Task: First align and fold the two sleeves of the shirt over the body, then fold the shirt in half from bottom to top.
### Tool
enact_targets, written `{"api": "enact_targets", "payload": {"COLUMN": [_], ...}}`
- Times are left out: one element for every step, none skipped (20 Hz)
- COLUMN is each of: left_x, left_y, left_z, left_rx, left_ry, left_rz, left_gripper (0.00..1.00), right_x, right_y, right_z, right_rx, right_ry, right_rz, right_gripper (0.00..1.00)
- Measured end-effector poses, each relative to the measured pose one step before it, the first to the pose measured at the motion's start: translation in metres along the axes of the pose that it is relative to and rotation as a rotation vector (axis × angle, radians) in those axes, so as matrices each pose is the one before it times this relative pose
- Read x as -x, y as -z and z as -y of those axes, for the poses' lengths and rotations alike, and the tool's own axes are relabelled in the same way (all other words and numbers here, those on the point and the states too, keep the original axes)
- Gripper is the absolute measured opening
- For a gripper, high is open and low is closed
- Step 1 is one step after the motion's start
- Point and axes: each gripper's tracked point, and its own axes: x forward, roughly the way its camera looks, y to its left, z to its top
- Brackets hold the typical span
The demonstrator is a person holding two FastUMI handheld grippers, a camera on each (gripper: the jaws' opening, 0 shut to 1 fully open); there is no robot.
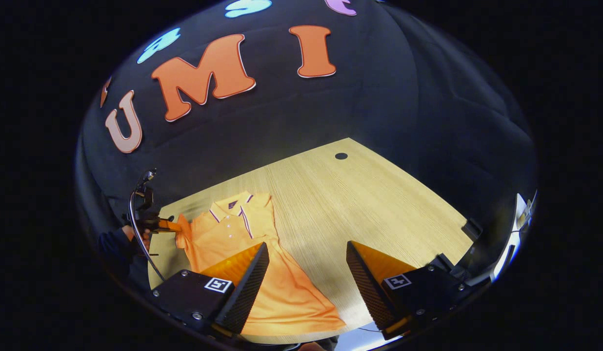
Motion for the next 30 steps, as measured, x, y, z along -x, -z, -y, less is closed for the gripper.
{"api": "enact_targets", "payload": {"left_x": [0.00091,0.00079,-0.00199,-0.00123,-0.00014,-0.00429,0.00276,0.00058,0.00243,-0.00233,0.00336,0.00611,0.00109,0.00834,0.00828,0.01006,0.01074,0.01301,0.0137,0.01551,0.016,0.01675,0.01711,0.01796,0.01791,0.0175,0.01587,0.01546,0.01392,0.01246], "left_y": [-0.00486,-0.00518,-0.00572,-0.00485,-0.00366,-0.00433,-0.00185,-0.0014,0.00127,-0.00077,0.00395,0.00253,0.00304,-0.00028,-0.00067,-0.00168,-0.00235,-0.00269,-0.00297,-0.00287,-0.00658,-0.00667,-0.00862,-0.00668,-0.00506,-0.00481,-0.00526,-0.00636,-0.00651,-0.00357], "left_z": [0.01138,0.01127,0.01189,0.01316,0.01303,0.0104,0.01328,0.01498,0.00779,0.00759,0.00046,-0.00145,-0.00129,-0.00114,0.00034,0.00193,0.00138,0.00159,0.00107,0.0023,0.0048,0.00628,0.00546,0.00533,0.00299,0.00233,0.00246,0.00463,0.00228,0.00132], "left_rx": [-0.0168,-0.01779,-0.01083,-0.01094,-0.00671,-0.00655,-0.00063,-0.0008,-0.00637,-0.00894,-0.01193,-0.0195,-0.01976,-0.01889,-0.01152,-0.00469,0.00054,0.00492,0.00746,0.00666,0.00605,0.00413,0.00321,0.0013,-0.0009,-0.00398,-0.00003,0.0,0.00017,-0.00514], "left_ry": [0.02415,0.02359,0.02694,0.03421,0.03789,0.03854,0.0394,0.04705,0.02413,0.015,-0.00507,-0.00833,-0.01149,-0.01501,-0.01124,-0.01086,-0.01194,-0.013,-0.02127,-0.02036,-0.01612,-0.0144,-0.01273,-0.01361,-0.01605,-0.02042,-0.0222,-0.02081,-0.02476,-0.02016], "left_rz": [0.01048,0.00886,0.01583,0.01082,0.01491,0.01051,0.00377,0.00735,0.00488,0.00775,0.00254,0.00155,0.01216,0.01809,0.02619,0.02713,0.0318,0.03485,0.03301,0.0355,0.04068,0.03994,0.04315,0.04045,0.0353,0.0355,0.03678,0.04088,0.03837,0.03943], "left_gripper": [0.14,0.14,0.14,0.14,0.14,0.14,0.23,0.29,0.58,0.61,0.72,0.79,0.93,0.97,0.96,0.96,0.96,0.96,0.96,0.96,0.96,0.96,0.96,0.96,0.92,0.96,0.96,0.95,0.95,0.95], "right_x": [-0.00012,0.0003,0.00136,0.00075,0.00179,0.00133,0.00198,0.00261,0.00191,0.00093,0.00114,0.00063,0.00076,-0.00331,0.00401,-0.00137,-0.00072,-0.00026,-0.00083,-0.00054,0.00064,0.00047,-0.00215,-0.00118,0.00173,0.00164,-0.00011,0.0011,0.00332,0.00292], "right_y": [0.00064,-0.00108,0.00108,0.00099,0.00262,0.00324,0.00252,0.00203,0.00204,0.00115,0.00121,0.00028,-0.00046,0.00216,-0.00558,-0.00301,-0.0035,-0.00443,-0.0046,-0.007,-0.00649,-0.00613,-0.00361,-0.00533,-0.00577,-0.0061,-0.0041,-0.00473,-0.00429,-0.00293], "right_z": [-0.00165,-0.00485,-0.00294,-0.00072,0.00193,0.00154,0.00072,0.00087,0.00077,0.0013,0.00188,0.00121,0.00029,0.00312,0.00068,0.00085,-0.00045,-0.00209,-0.00235,-0.00472,-0.00644,-0.00417,-0.00224,-0.00458,-0.00231,-0.00438,-0.0047,-0.00368,-0.00236,-0.00134], "right_rx": [0.00211,-0.00144,-0.00176,0.00306,0.00581,0.00306,-0.00218,-0.0064,-0.00699,-0.00577,-0.00424,-0.0036,0.00047,0.00686,0.01314,0.01809,0.01661,0.01652,0.01469,0.01101,0.01097,0.01597,0.02151,0.02352,0.01731,0.01087,0.00819,0.01192,0.01799,0.02116], "right_ry": [-0.00243,-0.01205,-0.00401,0.00228,0.00857,0.00842,0.00352,0.00338,0.00271,0.00709,0.0053,0.00667,0.004,0.0059,0.00737,0.00647,0.00261,-0.001,-0.00349,-0.01503,-0.01928,-0.02358,-0.02394,-0.02102,-0.02631,-0.02759,-0.02995,-0.02508,-0.02725,-0.01845], "right_rz": [-0.00107,0.0016,-0.00027,-0.00096,-0.00135,-0.00406,-0.00516,-0.00296,-0.00204,0.00044,0.00177,0.00234,0.00516,0.01064,0.01457,0.01741,0.01835,0.02233,0.0257,0.02865,0.02809,0.02477,0.0224,0.01952,0.02558,0.02305,0.02534,0.0266,0.02975,0.02575], "right_gripper": [0.97,0.97,0.97,0.97,0.97,0.97,0.97,0.97,0.97,0.97,0.97,0.97,0.97,0.97,0.97,0.98,0.97,0.98,0.97,0.97,0.97,0.97,0.97,0.98,0.97,0.97,0.97,0.97,0.97,0.97]}}
